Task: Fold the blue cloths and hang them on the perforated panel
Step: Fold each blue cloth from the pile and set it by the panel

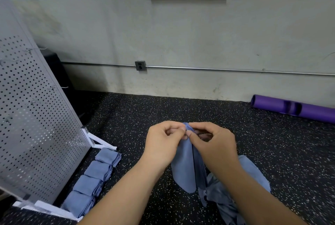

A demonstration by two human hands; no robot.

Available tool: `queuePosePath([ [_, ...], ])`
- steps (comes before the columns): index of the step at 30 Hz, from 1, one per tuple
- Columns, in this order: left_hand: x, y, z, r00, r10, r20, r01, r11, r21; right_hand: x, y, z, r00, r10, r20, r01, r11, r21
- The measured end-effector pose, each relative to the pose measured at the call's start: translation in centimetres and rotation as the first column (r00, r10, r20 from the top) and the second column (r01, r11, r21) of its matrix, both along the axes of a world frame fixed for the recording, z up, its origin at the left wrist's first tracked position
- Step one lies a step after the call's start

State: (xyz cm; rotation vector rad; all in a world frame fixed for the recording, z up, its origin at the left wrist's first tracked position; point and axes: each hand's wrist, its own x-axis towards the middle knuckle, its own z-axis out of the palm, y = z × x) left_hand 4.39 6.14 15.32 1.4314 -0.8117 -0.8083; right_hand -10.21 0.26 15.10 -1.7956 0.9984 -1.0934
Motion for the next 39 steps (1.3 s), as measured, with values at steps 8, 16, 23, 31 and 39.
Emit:
queuePosePath([
  [8, -0.4, 0.3, 0.6, 0.998, -0.053, -0.017, 0.052, 0.999, -0.015, -0.2, -0.3, -0.2, 0.999, -0.017, 0.05, 0.016, 1.0, 0.019],
  [16, -0.2, 0.0, 0.5, 0.997, -0.069, 0.039, 0.07, 0.997, -0.036, -0.4, -0.7, 0.0, 0.994, -0.03, 0.106, 0.025, 0.999, 0.046],
  [23, 2.2, -0.6, -1.5, 0.833, 0.04, 0.552, -0.057, 0.998, 0.013, -0.6, -1.6, 0.2, 0.983, -0.059, 0.175, 0.045, 0.995, 0.084],
  [31, 4.0, -0.9, -2.6, 0.691, -0.047, 0.722, -0.051, 0.992, 0.114, -1.6, -2.8, 0.9, 0.957, -0.023, 0.291, 0.001, 0.997, 0.076],
  [39, 5.3, -1.0, -2.1, 0.389, -0.004, 0.921, 0.011, 1.0, 0.0, -3.7, -5.1, 0.7, 0.967, -0.01, 0.255, 0.008, 1.0, 0.01],
])
